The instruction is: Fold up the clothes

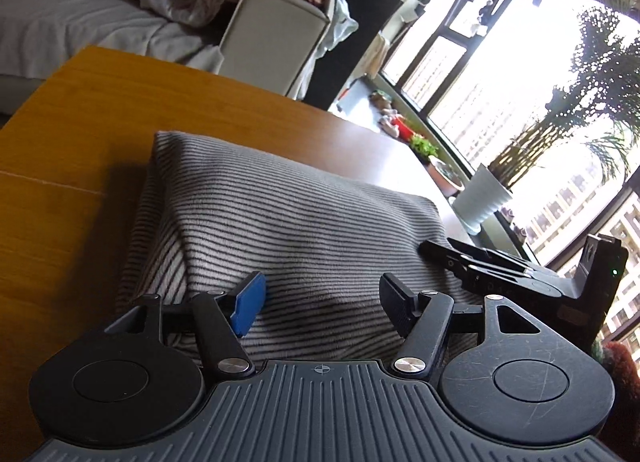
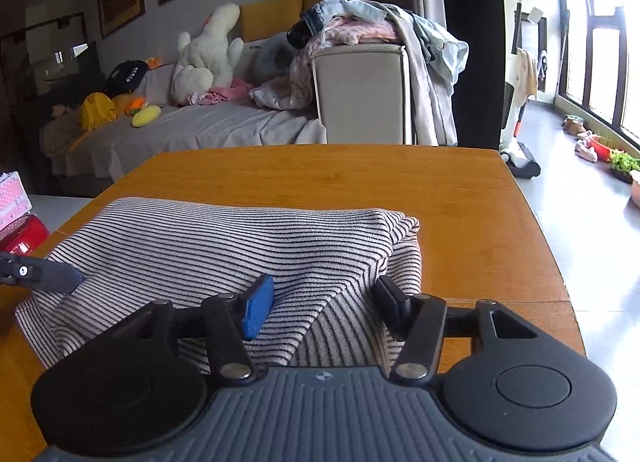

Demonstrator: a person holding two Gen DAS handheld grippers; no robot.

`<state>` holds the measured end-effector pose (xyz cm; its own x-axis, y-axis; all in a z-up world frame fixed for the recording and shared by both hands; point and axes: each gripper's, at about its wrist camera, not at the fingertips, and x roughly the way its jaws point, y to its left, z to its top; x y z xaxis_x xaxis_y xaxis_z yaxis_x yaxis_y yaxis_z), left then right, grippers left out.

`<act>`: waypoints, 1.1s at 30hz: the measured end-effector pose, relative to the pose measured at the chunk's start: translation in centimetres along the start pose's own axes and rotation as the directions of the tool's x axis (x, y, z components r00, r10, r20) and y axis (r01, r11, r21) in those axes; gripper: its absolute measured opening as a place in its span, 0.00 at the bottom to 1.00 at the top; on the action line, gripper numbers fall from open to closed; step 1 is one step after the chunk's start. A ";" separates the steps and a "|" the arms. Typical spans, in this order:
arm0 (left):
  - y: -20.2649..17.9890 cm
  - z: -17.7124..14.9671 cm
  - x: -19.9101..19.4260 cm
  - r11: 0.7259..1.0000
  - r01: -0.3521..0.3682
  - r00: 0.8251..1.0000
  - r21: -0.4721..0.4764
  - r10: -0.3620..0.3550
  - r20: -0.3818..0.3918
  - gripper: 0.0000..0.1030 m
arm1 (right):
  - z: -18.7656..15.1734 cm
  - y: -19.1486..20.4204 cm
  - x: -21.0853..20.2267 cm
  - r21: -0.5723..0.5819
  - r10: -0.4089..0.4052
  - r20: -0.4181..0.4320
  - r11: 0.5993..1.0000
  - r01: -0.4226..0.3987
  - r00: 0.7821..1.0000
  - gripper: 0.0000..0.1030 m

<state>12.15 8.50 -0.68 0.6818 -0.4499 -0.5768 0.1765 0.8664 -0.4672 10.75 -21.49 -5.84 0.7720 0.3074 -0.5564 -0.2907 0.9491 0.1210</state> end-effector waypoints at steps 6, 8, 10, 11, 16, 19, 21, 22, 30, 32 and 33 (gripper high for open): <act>0.1 2.5 2.8 0.999 -0.021 1.000 0.035 0.021 0.012 0.70 | -1.8 0.4 -2.2 0.026 0.005 -0.004 1.000 -0.005 1.000 0.58; 0.1 3.3 3.8 0.999 -0.021 1.000 0.041 0.021 0.014 0.72 | -2.5 1.4 -3.2 0.010 0.018 -0.007 1.000 -0.018 1.000 0.59; 0.1 4.0 4.6 0.998 -0.028 0.999 0.051 0.027 0.020 0.74 | -3.3 2.5 -4.3 -0.013 0.041 -0.011 0.999 -0.041 0.999 0.60; 0.0 4.3 5.0 0.998 -0.033 0.999 0.055 0.032 0.024 0.74 | -3.6 3.2 -4.8 -0.029 0.060 -0.015 0.998 -0.061 0.998 0.60; -0.4 5.1 5.5 0.995 -0.059 0.998 0.077 0.057 0.032 0.74 | -3.2 4.5 -7.3 -0.104 0.094 -0.001 0.990 -0.094 0.996 0.65; -1.0 4.7 3.9 0.992 -0.084 0.996 0.090 0.079 0.049 0.78 | -1.3 3.0 -8.2 -0.095 0.038 0.065 0.995 -0.032 0.997 0.77; -1.5 4.2 2.5 0.992 -0.083 0.995 0.094 0.077 0.066 0.80 | 0.0 1.8 -8.8 -0.081 -0.004 0.111 0.997 0.013 0.994 0.77; -1.7 3.9 1.6 0.993 -0.073 0.995 0.094 0.066 0.073 0.81 | 0.7 1.3 -8.6 -0.081 -0.021 0.126 0.996 0.031 0.992 0.76; -4.3 1.0 0.4 0.995 0.056 0.998 0.078 -0.055 -0.021 0.72 | 3.6 0.8 0.4 -0.147 -0.050 0.031 0.988 0.053 0.998 0.58; -4.5 0.4 1.1 0.994 0.049 0.998 0.098 -0.046 -0.042 0.67 | 2.8 1.2 2.5 -0.193 -0.071 -0.018 0.979 0.066 0.997 0.58; -4.6 0.1 1.4 0.993 0.041 0.998 0.113 -0.035 -0.049 0.65 | 2.2 1.4 3.2 -0.209 -0.080 -0.034 0.975 0.071 0.996 0.58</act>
<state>12.40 3.89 0.71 0.6394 -0.4903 -0.5923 0.2833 0.8663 -0.4113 14.03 -19.05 -5.65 0.7733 0.2281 -0.5916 -0.3467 0.9333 -0.0934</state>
